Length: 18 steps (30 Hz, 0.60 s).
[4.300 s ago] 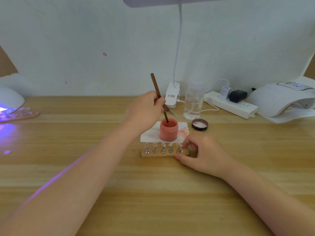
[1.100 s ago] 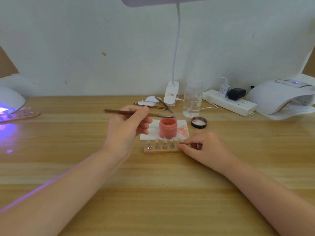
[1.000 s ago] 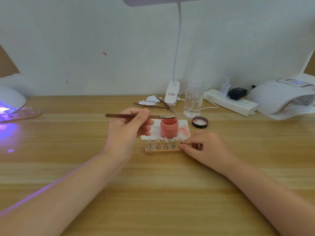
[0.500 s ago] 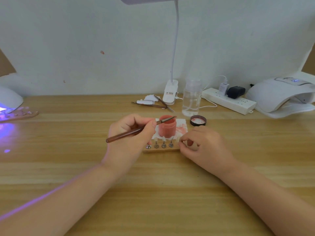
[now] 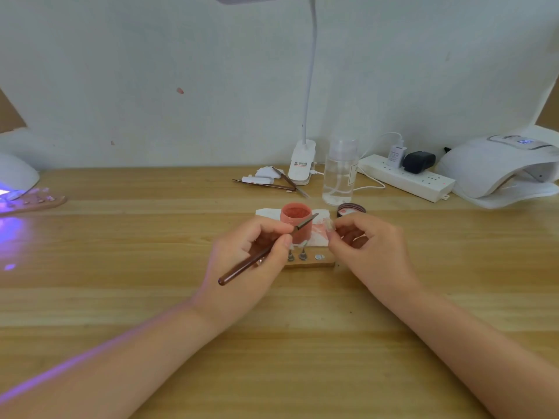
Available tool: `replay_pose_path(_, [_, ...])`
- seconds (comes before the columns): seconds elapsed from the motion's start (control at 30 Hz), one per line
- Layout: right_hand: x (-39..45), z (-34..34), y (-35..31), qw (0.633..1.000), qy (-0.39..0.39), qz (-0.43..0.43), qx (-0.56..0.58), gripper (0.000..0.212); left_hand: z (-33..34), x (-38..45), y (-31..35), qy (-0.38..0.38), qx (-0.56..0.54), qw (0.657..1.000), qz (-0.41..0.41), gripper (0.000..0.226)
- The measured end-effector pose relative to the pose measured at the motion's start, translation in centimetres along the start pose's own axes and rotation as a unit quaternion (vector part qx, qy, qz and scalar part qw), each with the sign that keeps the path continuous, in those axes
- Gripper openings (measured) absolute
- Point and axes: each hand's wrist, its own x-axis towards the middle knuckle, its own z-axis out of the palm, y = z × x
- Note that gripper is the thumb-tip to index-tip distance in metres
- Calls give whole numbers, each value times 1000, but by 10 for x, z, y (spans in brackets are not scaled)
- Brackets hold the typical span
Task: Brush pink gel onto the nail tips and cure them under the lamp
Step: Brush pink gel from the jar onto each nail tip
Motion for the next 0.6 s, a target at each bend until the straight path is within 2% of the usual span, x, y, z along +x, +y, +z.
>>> replay_pose_path(0.23, [0, 3, -1, 999, 20, -28, 36, 13, 3, -3, 1, -6, 15, 1000, 23, 17])
replay_pose_path(0.3, [1, 2, -3, 998, 37, -34, 50, 21, 2, -3, 2, 0, 15, 999, 29, 18])
replay_pose_path(0.47, [8, 0, -8, 992, 86, -74, 63, 25, 3, -3, 5, 27, 7, 998, 60, 12])
replay_pose_path(0.53, [8, 1, -8, 992, 85, -80, 56, 29, 3, -3, 6, 24, 5, 997, 71, 12])
replay_pose_path(0.6, [5, 3, -5, 994, 70, -75, 44, 25, 4, -3, 4, 16, 16, 997, 69, 11])
